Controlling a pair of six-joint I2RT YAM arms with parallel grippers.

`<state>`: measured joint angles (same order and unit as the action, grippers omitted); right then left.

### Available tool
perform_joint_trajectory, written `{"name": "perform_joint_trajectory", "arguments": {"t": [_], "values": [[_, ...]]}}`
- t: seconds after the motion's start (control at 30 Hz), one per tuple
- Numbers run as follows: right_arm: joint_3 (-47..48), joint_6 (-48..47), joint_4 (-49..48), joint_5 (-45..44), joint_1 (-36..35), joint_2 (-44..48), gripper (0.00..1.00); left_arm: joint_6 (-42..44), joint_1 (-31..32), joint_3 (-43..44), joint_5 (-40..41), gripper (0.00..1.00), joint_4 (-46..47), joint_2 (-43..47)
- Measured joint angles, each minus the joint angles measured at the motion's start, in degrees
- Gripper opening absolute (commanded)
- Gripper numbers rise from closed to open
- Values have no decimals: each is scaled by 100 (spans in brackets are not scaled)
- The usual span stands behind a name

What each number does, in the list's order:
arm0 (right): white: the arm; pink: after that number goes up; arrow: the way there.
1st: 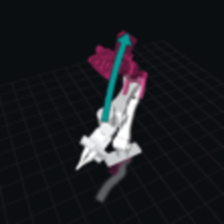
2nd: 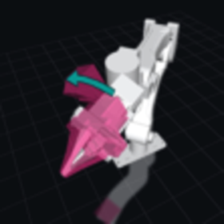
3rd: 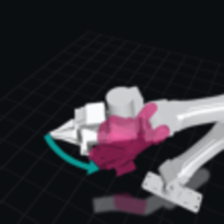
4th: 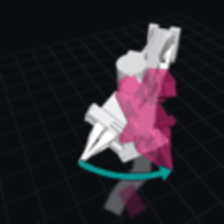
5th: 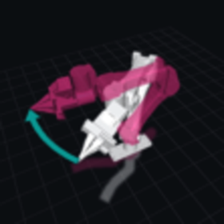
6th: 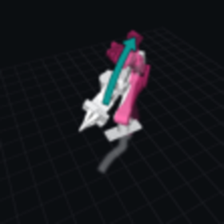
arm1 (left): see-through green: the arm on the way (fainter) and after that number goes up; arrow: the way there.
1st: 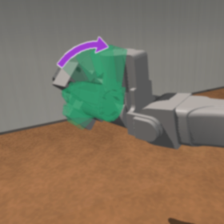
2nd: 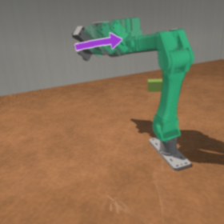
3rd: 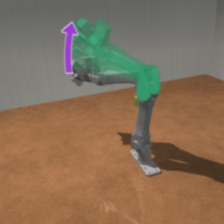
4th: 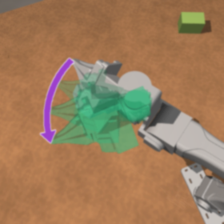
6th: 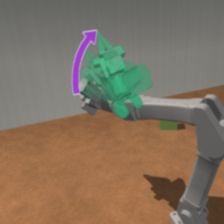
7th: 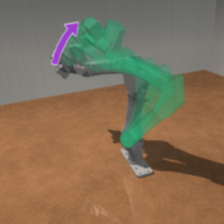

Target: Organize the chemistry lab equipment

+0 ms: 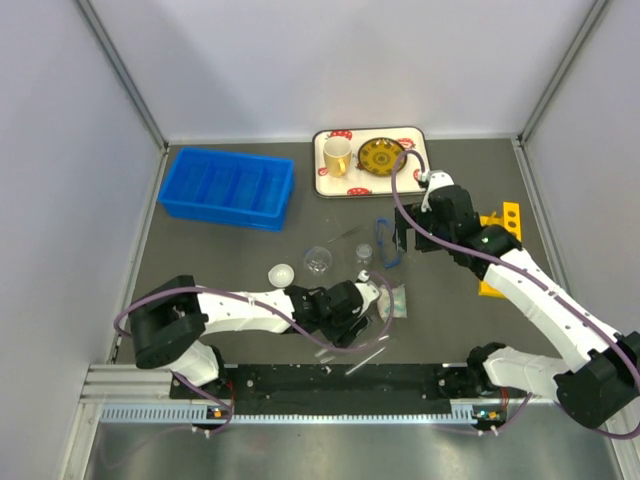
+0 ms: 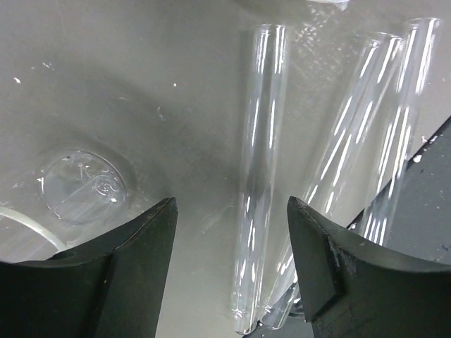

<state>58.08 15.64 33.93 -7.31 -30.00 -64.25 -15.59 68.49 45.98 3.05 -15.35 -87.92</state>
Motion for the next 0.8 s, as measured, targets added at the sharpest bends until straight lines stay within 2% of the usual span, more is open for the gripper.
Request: {"name": "perform_joint_trajectory", "arguments": {"t": [0.27, 0.6, 0.73, 0.8], "values": [[-46, 0, -2, 46, 0, 0, 96, -76, -2, -15, 111, 58, 57, -120], [-109, 0, -26, 87, 0, -2, 96, -164, -15, -44, 81, 36, 192, -151], [-109, 0, -33, 96, 0, -2, 96, -229, -15, -61, 79, 22, 219, -151], [-109, 0, -37, 101, 0, -2, 96, -251, -15, -66, 68, 19, 219, -146]]}}
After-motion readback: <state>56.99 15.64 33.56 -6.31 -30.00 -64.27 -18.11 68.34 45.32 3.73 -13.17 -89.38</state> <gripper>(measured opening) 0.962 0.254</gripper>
